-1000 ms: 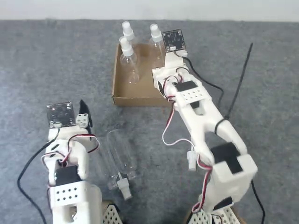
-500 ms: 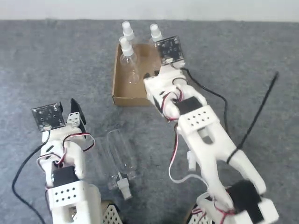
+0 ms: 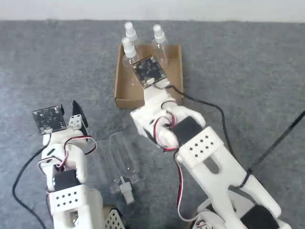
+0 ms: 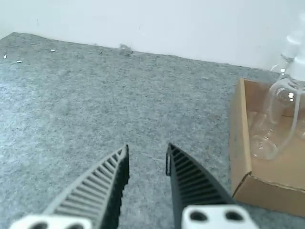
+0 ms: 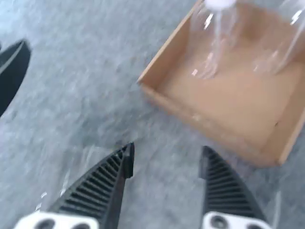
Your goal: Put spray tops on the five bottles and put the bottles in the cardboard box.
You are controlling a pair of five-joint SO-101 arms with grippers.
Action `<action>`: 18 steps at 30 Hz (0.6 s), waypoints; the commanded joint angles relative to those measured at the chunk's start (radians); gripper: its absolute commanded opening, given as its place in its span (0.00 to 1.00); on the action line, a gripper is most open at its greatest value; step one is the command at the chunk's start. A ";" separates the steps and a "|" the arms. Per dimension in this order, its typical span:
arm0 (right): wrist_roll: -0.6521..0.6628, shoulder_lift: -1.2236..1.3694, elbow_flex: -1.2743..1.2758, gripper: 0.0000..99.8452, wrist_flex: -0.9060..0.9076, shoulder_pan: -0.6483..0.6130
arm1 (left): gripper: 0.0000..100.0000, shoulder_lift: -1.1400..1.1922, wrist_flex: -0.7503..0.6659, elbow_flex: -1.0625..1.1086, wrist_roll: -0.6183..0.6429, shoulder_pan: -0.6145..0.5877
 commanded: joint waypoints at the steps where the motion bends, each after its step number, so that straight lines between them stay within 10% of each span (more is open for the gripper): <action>1: -0.075 -0.054 -0.008 0.24 0.061 -0.045 | 0.12 -0.014 -0.031 -0.033 0.012 -0.008; 18: -0.164 -0.053 0.083 0.25 0.064 -0.194 | 0.12 -0.014 -0.032 -0.035 0.014 -0.035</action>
